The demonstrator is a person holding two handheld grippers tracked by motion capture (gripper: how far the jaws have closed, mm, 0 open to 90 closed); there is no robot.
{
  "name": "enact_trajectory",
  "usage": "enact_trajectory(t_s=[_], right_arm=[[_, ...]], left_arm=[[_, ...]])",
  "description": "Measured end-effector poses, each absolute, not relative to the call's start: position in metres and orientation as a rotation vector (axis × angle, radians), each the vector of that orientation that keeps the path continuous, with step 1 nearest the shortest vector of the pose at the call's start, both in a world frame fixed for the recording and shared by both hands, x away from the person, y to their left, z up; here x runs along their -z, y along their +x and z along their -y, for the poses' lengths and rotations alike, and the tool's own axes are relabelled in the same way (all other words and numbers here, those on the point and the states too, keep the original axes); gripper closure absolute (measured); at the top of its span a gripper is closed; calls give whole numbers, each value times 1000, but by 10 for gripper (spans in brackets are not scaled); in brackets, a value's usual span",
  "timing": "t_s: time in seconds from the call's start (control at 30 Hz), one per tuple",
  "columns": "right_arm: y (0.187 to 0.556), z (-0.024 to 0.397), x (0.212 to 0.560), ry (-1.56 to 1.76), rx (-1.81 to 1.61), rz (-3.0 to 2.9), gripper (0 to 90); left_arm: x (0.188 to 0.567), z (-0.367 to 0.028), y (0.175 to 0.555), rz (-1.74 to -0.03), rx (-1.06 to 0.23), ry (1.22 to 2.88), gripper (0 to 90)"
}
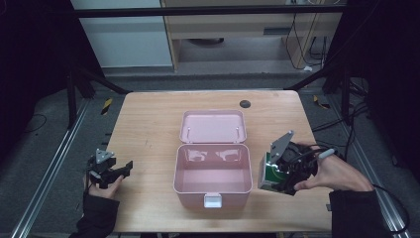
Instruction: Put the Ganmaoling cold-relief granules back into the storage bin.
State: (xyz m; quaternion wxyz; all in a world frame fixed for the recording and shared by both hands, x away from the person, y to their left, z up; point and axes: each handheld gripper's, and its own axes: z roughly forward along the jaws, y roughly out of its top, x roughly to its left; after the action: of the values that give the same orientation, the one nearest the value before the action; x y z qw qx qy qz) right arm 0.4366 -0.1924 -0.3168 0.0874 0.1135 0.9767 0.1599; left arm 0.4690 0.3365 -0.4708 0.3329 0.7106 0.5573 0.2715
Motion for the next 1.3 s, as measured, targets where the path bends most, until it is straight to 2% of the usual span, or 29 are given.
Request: enact_trajectory(t_s=[0.6,1.3], right_arm=[[446,163,286,269,-508,-2885,160],[456,125,282,192,-509,-2900,159]], left_arm=[[470,-337,469,-1454,-709,1854,316],[469,-338,468,-1454,-712,1850,316]])
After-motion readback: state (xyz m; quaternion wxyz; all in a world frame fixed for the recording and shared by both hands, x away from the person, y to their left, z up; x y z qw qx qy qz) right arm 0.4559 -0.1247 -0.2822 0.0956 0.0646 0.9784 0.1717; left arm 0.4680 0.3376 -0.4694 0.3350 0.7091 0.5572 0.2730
